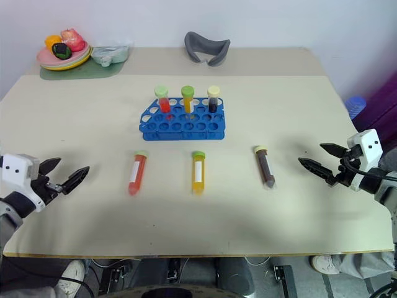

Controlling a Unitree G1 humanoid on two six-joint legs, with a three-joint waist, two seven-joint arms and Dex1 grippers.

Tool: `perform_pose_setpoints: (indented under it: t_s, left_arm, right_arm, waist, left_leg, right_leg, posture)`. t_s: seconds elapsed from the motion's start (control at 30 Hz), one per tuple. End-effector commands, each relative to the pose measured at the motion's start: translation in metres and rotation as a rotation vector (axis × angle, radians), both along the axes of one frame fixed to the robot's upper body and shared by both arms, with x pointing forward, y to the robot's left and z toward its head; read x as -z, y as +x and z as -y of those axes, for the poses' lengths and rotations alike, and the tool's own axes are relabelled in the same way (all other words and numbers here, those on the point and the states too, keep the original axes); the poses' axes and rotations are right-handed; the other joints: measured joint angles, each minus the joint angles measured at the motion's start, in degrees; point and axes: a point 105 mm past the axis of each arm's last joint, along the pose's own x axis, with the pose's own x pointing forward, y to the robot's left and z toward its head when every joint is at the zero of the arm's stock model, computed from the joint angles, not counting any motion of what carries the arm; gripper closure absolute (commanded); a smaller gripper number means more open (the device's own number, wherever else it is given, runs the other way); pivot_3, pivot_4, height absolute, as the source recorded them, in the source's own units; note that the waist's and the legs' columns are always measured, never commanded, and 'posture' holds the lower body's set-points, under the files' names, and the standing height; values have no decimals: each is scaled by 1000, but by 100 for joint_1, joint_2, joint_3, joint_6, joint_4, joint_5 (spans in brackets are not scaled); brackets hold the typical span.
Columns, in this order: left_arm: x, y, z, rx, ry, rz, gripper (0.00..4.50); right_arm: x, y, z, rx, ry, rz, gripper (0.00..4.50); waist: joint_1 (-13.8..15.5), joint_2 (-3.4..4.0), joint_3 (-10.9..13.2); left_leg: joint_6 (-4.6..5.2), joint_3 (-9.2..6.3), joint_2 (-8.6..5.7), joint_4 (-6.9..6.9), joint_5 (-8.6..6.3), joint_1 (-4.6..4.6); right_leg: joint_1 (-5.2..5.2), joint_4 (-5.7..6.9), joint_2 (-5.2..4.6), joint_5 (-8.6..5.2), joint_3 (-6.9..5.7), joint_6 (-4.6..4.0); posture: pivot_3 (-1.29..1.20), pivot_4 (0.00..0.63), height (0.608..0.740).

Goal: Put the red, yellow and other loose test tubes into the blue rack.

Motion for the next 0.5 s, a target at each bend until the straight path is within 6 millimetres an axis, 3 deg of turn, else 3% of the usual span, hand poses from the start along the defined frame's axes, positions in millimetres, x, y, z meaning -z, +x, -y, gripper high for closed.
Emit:
perform_pose_setpoints:
  t_s: [0.03,0.2,0.5]
  left_arm:
    - [-13,-3,-1,-10,13,46,63]
    - [-16,-7,-3,-25,14,53,63]
    - [-24,-3,-3,-53,1,88,63]
  right_arm:
    - [-12,4,-2,-13,-16,55,0]
    - [-13,9,-9,-29,-1,66,0]
    - [-15,24,-5,52,24,100,0]
  waist:
    - [0,0,0]
    - [10,0,0]
    - [13,1,0]
  left_leg:
    - [0,0,0,0,0,0]
    - [-1,-1,0,1,0,0]
    - [-9,-1,-1,3,5,0]
  right_leg:
    - [0,0,0,0,0,0]
    - [1,0,0,0,0,0]
    - [3,0,0,0,-1,0]
  posture:
    - [0,150,735]
    - [0,150,735]
    - [0,150,735]
